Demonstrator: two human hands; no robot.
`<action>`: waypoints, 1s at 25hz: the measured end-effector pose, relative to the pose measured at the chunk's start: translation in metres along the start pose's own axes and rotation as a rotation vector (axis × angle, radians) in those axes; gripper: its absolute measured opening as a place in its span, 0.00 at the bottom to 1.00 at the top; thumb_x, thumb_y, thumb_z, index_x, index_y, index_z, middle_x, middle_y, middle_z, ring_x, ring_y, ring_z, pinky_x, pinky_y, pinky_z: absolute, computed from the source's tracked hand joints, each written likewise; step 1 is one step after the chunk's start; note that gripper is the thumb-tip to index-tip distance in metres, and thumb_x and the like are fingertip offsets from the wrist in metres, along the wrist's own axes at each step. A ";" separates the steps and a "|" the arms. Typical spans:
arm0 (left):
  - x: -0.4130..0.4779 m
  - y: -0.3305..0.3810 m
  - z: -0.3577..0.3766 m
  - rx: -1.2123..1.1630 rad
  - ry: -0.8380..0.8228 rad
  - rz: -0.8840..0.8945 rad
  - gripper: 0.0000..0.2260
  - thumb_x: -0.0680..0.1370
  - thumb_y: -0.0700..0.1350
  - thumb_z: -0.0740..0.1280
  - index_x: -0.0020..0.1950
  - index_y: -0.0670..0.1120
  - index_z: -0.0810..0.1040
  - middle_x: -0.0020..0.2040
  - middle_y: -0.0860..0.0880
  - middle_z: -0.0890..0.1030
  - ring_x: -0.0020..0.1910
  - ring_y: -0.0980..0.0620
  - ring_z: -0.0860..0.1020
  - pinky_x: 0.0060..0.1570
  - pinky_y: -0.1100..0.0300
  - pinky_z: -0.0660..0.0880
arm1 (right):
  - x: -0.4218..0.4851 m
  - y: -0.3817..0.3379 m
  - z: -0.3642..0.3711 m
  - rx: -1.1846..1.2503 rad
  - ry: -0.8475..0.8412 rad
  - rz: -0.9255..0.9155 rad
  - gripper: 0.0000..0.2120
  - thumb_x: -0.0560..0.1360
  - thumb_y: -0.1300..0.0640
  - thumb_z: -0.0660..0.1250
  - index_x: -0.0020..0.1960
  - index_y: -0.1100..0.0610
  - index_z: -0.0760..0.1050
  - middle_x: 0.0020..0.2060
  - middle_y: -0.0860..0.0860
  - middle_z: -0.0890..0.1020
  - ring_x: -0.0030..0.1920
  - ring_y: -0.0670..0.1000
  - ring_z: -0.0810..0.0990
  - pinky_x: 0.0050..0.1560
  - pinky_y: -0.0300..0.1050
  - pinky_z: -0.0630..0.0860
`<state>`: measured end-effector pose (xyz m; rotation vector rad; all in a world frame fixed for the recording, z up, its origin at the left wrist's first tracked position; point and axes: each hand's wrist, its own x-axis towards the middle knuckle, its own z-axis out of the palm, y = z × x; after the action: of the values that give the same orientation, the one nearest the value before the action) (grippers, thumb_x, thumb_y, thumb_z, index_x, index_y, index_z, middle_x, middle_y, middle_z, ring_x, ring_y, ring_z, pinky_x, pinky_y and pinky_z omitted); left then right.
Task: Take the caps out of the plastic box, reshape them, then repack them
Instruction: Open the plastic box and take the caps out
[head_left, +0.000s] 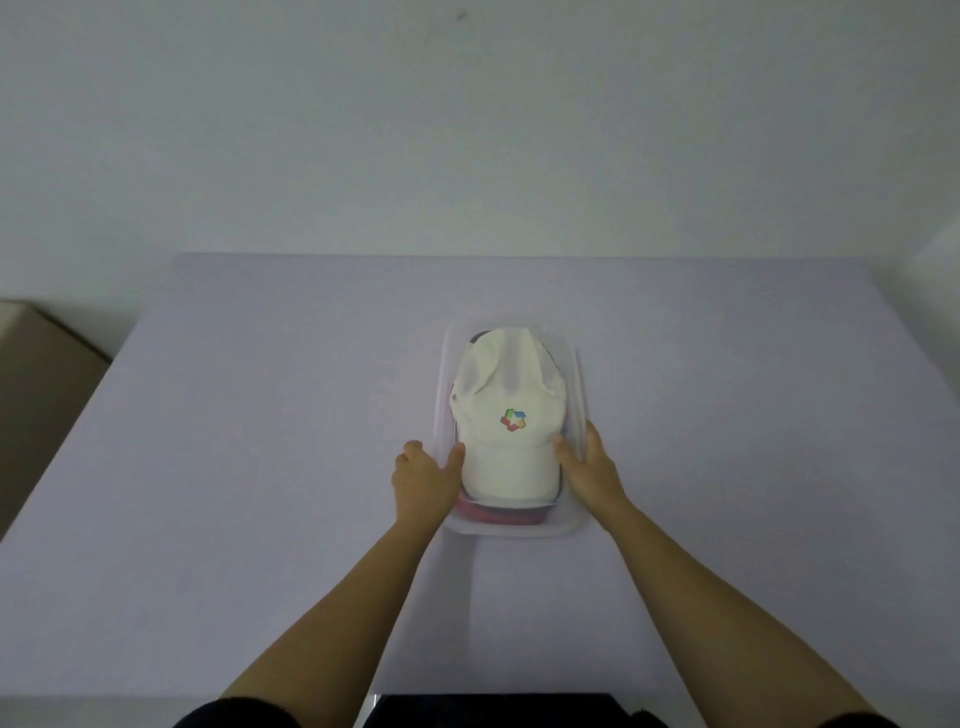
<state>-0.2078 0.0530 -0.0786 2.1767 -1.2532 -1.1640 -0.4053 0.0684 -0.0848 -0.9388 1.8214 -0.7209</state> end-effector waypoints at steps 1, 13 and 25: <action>-0.002 -0.007 0.000 -0.009 0.022 -0.086 0.31 0.74 0.59 0.66 0.65 0.37 0.66 0.63 0.37 0.73 0.60 0.38 0.74 0.61 0.45 0.73 | 0.000 0.002 0.003 0.009 0.024 0.014 0.33 0.76 0.41 0.60 0.76 0.51 0.52 0.73 0.54 0.65 0.70 0.57 0.66 0.69 0.51 0.63; -0.029 -0.014 -0.001 -0.212 -0.047 -0.285 0.21 0.73 0.55 0.69 0.36 0.41 0.66 0.30 0.49 0.63 0.28 0.54 0.62 0.26 0.63 0.59 | -0.001 0.004 0.010 0.065 0.069 0.024 0.35 0.75 0.41 0.62 0.76 0.51 0.51 0.73 0.55 0.63 0.72 0.58 0.63 0.69 0.52 0.62; -0.061 0.001 -0.003 -0.539 0.026 -0.109 0.16 0.74 0.49 0.70 0.52 0.45 0.66 0.45 0.46 0.74 0.41 0.50 0.73 0.42 0.60 0.74 | -0.003 -0.001 -0.003 0.359 -0.056 0.061 0.35 0.74 0.31 0.52 0.75 0.48 0.56 0.73 0.48 0.63 0.72 0.52 0.62 0.72 0.52 0.59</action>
<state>-0.2216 0.1034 -0.0477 1.8583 -0.7042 -1.3254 -0.4070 0.0702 -0.0813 -0.6570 1.5953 -0.9359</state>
